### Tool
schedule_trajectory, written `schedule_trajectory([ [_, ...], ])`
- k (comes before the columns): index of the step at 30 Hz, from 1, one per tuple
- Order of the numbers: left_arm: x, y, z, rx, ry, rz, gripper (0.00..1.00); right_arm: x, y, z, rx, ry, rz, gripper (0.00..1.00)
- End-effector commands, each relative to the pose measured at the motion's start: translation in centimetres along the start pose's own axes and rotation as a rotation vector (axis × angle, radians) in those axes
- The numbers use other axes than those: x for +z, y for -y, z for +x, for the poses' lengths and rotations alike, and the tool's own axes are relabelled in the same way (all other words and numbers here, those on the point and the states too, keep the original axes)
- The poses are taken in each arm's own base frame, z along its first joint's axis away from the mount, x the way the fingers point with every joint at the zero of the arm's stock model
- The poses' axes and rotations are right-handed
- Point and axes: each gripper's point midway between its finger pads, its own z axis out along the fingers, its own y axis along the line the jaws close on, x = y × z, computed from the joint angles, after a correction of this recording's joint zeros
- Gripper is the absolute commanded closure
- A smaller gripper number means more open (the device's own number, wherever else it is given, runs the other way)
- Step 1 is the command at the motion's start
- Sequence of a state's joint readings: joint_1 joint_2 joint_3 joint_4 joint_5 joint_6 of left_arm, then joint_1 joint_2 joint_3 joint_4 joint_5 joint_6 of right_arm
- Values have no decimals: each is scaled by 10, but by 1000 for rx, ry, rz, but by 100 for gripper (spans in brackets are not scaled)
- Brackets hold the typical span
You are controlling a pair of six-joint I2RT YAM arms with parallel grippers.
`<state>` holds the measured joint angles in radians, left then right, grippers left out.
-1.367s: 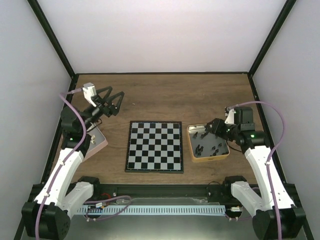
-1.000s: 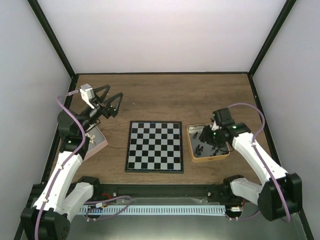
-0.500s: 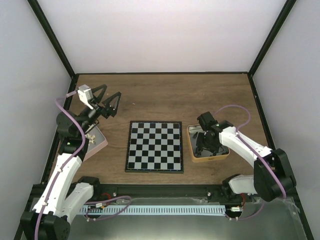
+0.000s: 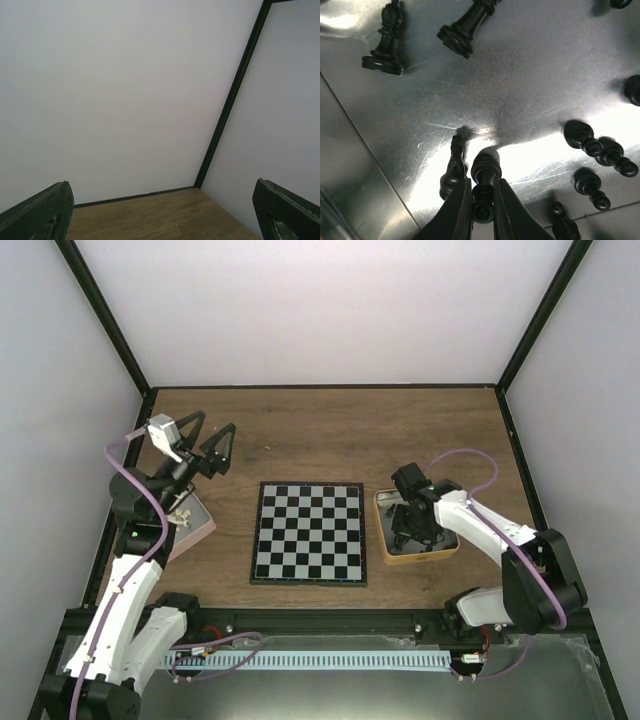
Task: Set up the chess pieces on the board
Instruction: Pick up the chess piece from the storage box, then place the chess piece on the chessboard.
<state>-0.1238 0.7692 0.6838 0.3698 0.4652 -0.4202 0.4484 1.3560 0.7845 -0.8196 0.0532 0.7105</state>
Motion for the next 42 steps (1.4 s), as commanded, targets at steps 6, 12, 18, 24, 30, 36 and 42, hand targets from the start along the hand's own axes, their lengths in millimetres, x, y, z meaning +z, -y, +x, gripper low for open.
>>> schedule_trajectory([
  [6,-8,-9,-12,28,55,-79,0,-64,-39,-47,-11,177,-112,96],
  [12,-10,-16,-13,32,61,-125,0,-75,-97,-55,-116,197,-220,96],
  [18,-13,-21,-16,45,71,-160,0,-57,-167,-50,-265,177,-248,96],
  [24,-15,-27,-16,49,72,-195,0,-32,-221,-38,-411,155,-211,95],
  [30,-16,-30,-14,50,69,-212,0,-21,-242,-35,-453,149,-198,78],
  [36,-16,-30,-14,46,70,-215,0,-19,-247,-34,-462,145,-213,58],
  [42,-16,-31,-14,43,69,-216,0,-11,-247,-29,-475,124,-206,58],
])
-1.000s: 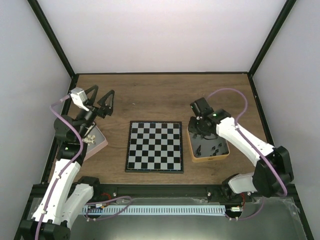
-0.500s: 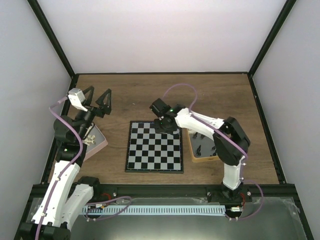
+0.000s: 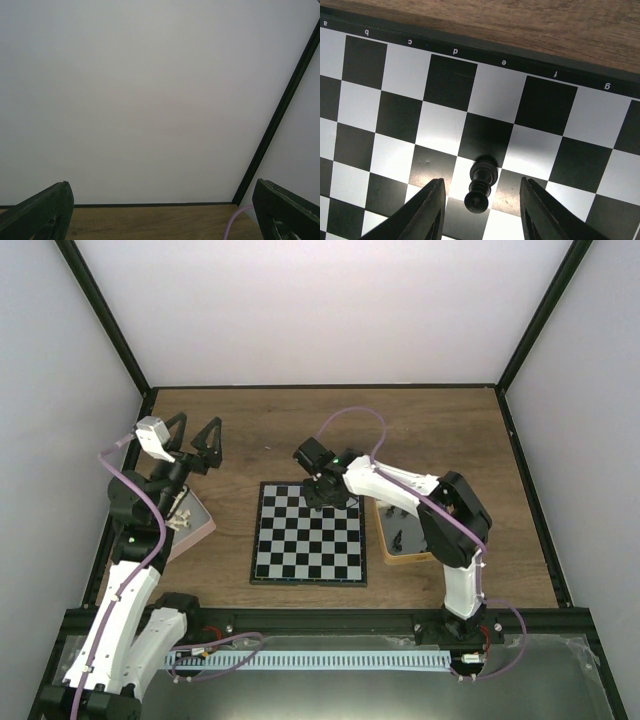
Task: Set up the chess pieces on the board
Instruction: Place the chess piece on the chessboard.
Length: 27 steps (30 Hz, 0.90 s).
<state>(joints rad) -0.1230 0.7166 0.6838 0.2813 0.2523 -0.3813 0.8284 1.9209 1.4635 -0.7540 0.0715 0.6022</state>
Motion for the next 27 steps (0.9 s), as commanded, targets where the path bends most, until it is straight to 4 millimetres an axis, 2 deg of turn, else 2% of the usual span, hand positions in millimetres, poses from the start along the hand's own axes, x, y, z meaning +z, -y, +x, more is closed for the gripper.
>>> schedule_trajectory([
  [1,-2,-1,-3,16,13,-7,0,0,-9,-9,-15,17,-13,58],
  [10,-1,-4,-3,18,15,-17,0,19,-11,-2,-38,-16,10,62],
  [18,-3,-4,-3,20,19,-20,0,27,-12,0,-39,-21,21,83],
  [22,-3,-4,-2,17,17,-21,0,27,-15,-5,-37,-5,19,88],
  [27,-2,-5,-1,15,15,-22,0,30,-25,-22,-36,30,9,89],
])
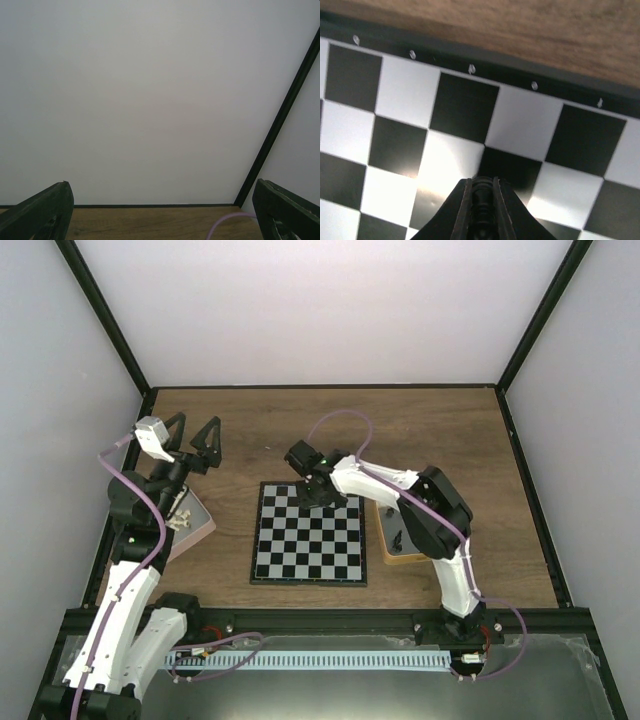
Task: Set up the chess pieces on the board
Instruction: Place the chess piece on the chessboard.
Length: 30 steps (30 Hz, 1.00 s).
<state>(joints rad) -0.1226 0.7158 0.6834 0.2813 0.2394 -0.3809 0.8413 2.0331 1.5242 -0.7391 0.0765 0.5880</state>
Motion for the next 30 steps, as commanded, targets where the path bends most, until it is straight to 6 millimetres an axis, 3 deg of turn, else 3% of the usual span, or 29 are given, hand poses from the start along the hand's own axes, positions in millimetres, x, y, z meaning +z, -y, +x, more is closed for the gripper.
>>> schedule_trajectory([
  [1,-2,-3,-1,14,11,-10,0,0,-16,-25,-7,65,-6,89],
  [11,-2,-5,1,15,7,-17,0,8,-20,-32,-29,69,6,87],
  [19,-1,-5,3,13,2,-19,0,4,-25,-39,-28,90,-9,73],
  [24,-1,-5,3,13,3,-19,0,4,-28,-44,-26,95,-8,73],
  [30,-1,-5,3,12,3,-18,0,5,-26,-48,-26,111,8,83],
])
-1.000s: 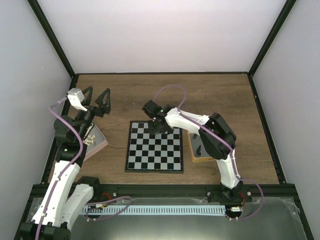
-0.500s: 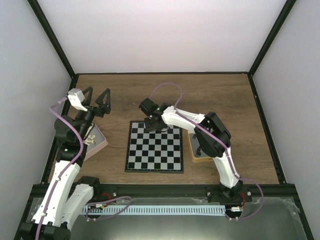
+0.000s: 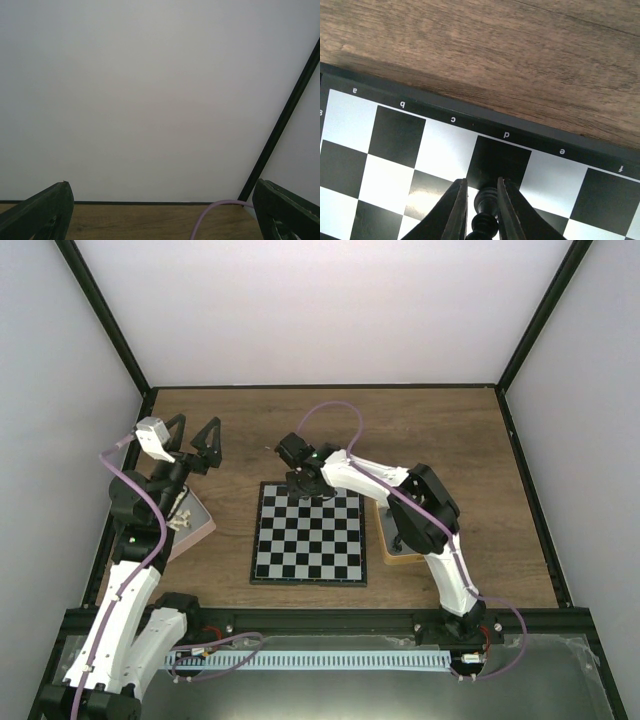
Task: Set up the chess pieces on the board
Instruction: Place the chess piece on the chessboard.
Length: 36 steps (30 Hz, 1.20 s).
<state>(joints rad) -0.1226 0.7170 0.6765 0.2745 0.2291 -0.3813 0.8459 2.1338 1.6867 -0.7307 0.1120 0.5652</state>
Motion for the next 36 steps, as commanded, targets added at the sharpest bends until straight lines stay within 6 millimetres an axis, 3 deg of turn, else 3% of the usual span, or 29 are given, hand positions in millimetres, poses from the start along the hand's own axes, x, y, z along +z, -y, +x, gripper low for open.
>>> schedule_trajectory([
  [1,-1,-2,-1,15,11,-2,0,1,-4,-11,-7,37,24,84],
  [11,-1,-2,-1,15,11,-2,0,3,5,-25,-12,94,91,86],
  [18,-1,-2,0,16,9,-5,0,4,6,-24,-6,90,101,86],
  [26,-1,-2,0,16,9,-5,0,-1,-2,-26,-6,90,55,76],
  [36,-1,-2,0,16,10,-4,0,-12,-4,-34,-1,119,46,72],
])
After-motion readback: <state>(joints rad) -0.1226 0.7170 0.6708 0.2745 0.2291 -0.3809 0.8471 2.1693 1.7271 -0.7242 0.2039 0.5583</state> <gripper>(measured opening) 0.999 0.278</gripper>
